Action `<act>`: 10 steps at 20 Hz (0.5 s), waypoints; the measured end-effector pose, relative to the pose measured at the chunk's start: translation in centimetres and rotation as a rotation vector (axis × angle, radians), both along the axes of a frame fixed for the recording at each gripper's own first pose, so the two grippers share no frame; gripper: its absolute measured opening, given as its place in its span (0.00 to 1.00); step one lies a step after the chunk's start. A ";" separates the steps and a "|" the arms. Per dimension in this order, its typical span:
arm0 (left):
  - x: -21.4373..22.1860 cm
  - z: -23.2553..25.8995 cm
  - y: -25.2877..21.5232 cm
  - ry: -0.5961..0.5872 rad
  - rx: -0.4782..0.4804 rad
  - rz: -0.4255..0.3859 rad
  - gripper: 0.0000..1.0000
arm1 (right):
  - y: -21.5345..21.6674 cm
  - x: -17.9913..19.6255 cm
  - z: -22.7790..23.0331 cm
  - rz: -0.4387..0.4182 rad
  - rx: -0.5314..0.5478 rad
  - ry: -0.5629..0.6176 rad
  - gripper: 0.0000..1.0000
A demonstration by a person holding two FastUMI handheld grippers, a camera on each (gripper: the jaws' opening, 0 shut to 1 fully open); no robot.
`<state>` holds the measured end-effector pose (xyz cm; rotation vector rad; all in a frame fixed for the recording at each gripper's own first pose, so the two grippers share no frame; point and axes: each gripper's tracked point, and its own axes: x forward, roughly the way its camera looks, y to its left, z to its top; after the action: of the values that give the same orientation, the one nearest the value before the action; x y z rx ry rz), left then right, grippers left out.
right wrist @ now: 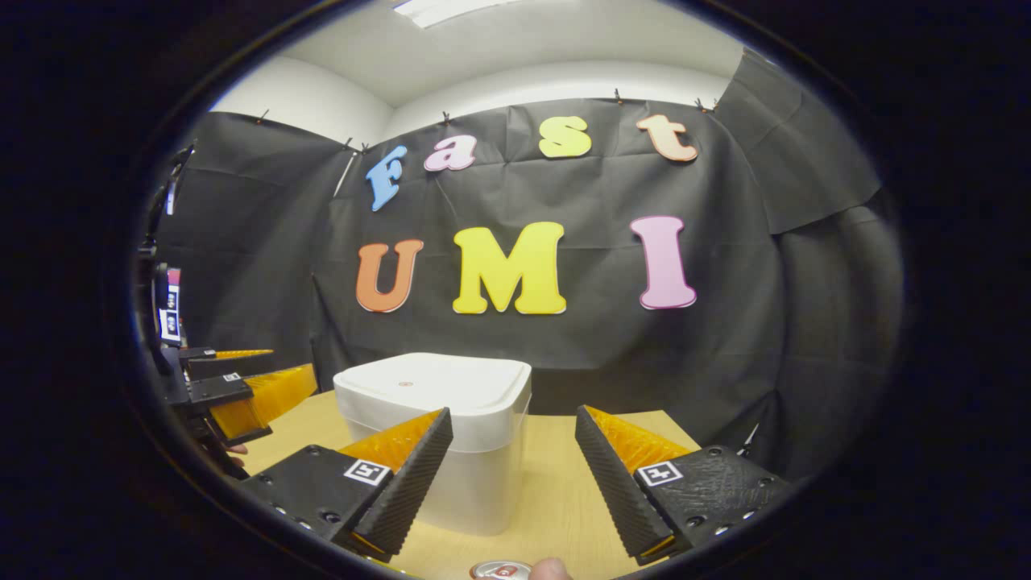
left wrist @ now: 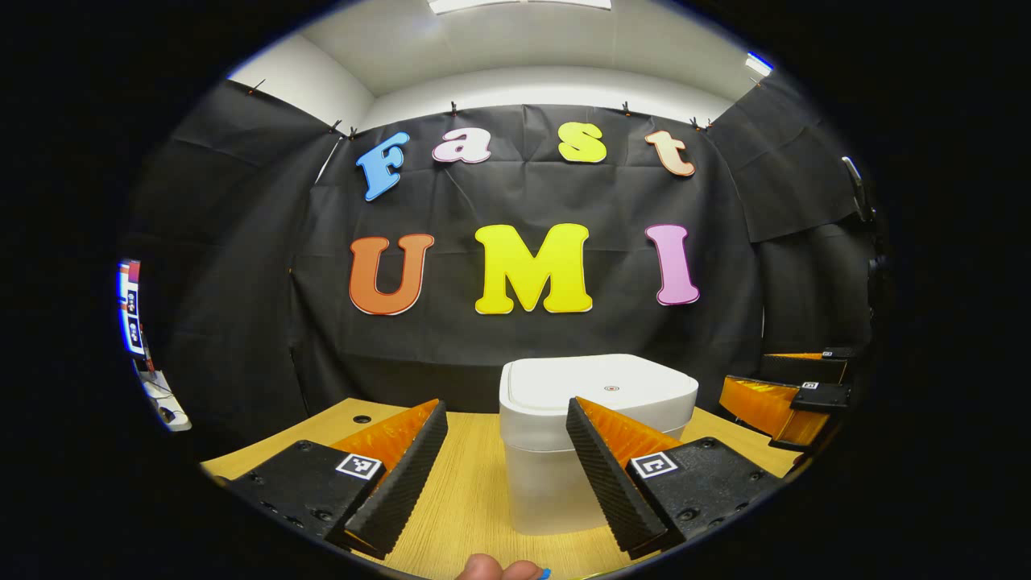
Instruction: Press the lid of the desktop garbage bin to open it, pick up the crumpled paper on the desktop and throw it into the bin, then pick up the pop can on the desktop and drop it into the bin, and finally close the garbage bin lid.
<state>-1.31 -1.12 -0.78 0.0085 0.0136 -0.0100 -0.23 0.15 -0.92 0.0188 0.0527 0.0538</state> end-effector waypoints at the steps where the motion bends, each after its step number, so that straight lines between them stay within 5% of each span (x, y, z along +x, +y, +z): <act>1: -0.2 -0.1 0.1 -0.001 0.001 -0.001 0.96 | 0.2 0.2 0.3 0.013 0.000 0.003 0.95; 6: -0.7 -0.2 0.3 -0.002 -0.006 0.005 0.96 | 1.7 1.4 1.7 0.082 -0.005 0.023 0.90; 10: -1.1 -0.6 1.0 0.003 -0.005 0.016 0.96 | 3.9 2.8 2.0 0.154 0.010 0.069 0.63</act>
<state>-2.46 -0.14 -1.41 0.0032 0.0164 0.0056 2.62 4.01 1.07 0.0267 0.1232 0.2079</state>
